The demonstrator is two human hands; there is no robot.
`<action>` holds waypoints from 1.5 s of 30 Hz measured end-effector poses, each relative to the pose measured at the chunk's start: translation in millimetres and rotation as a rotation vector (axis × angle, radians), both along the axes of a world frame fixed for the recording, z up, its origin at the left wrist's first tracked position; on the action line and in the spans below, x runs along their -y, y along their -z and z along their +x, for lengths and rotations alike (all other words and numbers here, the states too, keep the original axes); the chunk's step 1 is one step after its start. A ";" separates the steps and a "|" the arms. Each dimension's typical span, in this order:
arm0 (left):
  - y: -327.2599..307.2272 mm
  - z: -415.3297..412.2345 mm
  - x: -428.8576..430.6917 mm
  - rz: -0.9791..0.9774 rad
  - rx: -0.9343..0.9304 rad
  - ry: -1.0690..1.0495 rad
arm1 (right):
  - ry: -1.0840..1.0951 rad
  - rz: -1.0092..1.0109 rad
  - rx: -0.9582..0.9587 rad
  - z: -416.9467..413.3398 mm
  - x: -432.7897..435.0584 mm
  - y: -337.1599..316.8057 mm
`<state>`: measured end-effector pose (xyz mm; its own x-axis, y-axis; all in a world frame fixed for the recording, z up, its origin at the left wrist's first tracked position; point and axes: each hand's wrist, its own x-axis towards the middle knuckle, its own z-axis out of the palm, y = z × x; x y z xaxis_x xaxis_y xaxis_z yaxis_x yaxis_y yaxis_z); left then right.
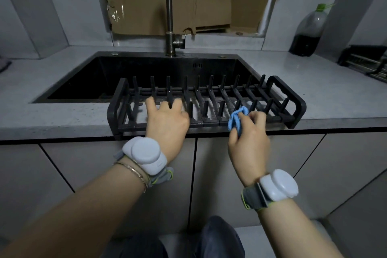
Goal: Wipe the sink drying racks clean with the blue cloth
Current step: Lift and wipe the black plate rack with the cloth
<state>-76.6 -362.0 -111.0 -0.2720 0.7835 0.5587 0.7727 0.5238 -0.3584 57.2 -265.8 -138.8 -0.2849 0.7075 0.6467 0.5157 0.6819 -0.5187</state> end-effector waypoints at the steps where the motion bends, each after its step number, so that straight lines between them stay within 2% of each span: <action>1: 0.4 -0.4 -1.2 0.028 -0.008 0.008 | -0.004 -0.002 0.005 -0.1 -0.4 -2.2; 7: 11.2 -8.2 -6.0 -0.004 -0.013 0.002 | -0.100 0.099 0.049 -2.6 11.9 5.1; 14: 16.7 -12.6 -6.6 0.136 0.003 0.103 | -0.065 -0.003 0.084 2.2 4.6 4.3; 17: 17.7 -14.0 -7.9 0.146 -0.012 0.118 | -0.078 -0.012 0.011 13.2 -3.2 8.7; 19: 18.0 -15.2 -7.9 0.177 -0.024 0.133 | -0.063 -0.094 -0.085 20.9 -11.8 8.9; 22: 17.6 -17.0 -9.0 0.202 -0.036 0.141 | -0.035 -0.104 -0.060 28.7 -19.1 5.5; 26: 19.2 -17.5 -9.3 0.217 -0.054 0.154 | 0.014 -0.217 -0.192 34.9 -27.2 1.2; 34: 19.5 -19.0 -9.7 0.239 -0.088 0.162 | 0.021 -0.181 0.092 18.5 -4.7 -0.5; 40: 20.6 -19.9 -11.4 0.257 -0.082 0.172 | 0.069 -0.165 0.080 25.3 -10.5 4.3; 45: 21.3 -19.3 -11.0 0.262 -0.086 0.166 | 0.024 -0.166 0.069 24.6 -4.5 10.0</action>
<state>-95.9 -351.0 -132.3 -0.0957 0.6400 0.7624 0.8280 0.4763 -0.2959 81.7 -261.3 -148.8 -0.3063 0.8101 0.4998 0.5696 0.5767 -0.5857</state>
